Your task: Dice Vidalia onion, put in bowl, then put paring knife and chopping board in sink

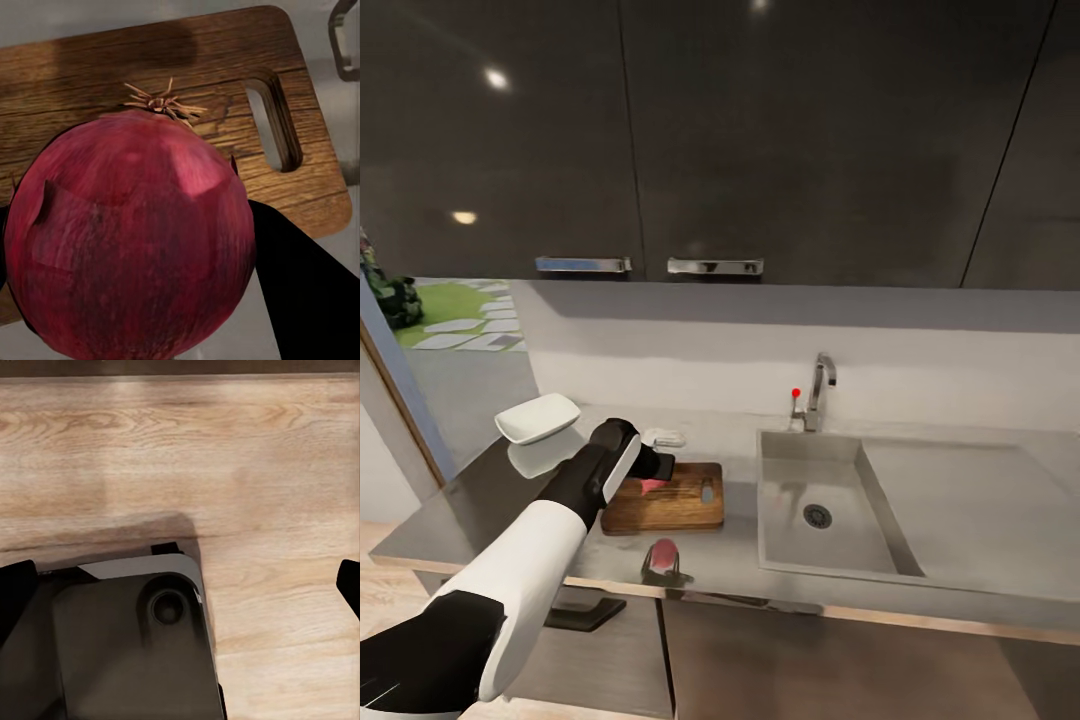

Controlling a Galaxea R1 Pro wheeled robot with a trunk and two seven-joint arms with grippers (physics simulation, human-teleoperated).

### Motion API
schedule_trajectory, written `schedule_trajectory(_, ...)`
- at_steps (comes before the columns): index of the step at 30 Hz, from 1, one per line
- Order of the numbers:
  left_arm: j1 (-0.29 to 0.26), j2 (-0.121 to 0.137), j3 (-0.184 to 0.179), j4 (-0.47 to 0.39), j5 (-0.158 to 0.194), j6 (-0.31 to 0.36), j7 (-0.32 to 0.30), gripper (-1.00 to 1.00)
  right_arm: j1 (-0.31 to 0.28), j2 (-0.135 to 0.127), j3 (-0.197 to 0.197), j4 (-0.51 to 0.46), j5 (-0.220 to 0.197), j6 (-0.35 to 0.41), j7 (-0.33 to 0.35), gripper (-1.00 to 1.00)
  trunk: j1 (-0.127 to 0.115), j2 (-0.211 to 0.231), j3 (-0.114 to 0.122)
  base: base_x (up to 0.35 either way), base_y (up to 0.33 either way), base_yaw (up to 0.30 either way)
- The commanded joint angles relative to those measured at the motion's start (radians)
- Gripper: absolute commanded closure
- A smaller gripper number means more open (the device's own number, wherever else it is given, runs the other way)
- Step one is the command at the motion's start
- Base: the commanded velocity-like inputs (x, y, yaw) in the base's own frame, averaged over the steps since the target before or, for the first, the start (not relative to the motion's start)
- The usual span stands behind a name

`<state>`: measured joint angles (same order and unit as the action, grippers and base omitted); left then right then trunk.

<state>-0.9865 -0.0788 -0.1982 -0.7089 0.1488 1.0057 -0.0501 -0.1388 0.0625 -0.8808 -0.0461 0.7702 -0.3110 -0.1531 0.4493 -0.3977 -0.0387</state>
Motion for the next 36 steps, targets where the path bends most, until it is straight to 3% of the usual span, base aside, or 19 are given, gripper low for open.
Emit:
schedule_trajectory(1, -0.001, 0.000, -0.002, 0.000, 0.000, 0.004, -0.002, 1.00, -0.001, 0.000, -0.007, 0.000, 0.011, -0.002, -0.004, -1.00, 0.001, -0.002, -0.002, 0.008, -0.015, 0.000)
schedule_trajectory(36, -0.001, 0.002, -0.002, 0.031, 0.000, 0.004, -0.001, 1.00, -0.001, 0.000, -0.006, 0.000, 0.012, 0.000, -0.003, -1.00, 0.001, -0.002, -0.013, 0.000, -0.001, 0.000)
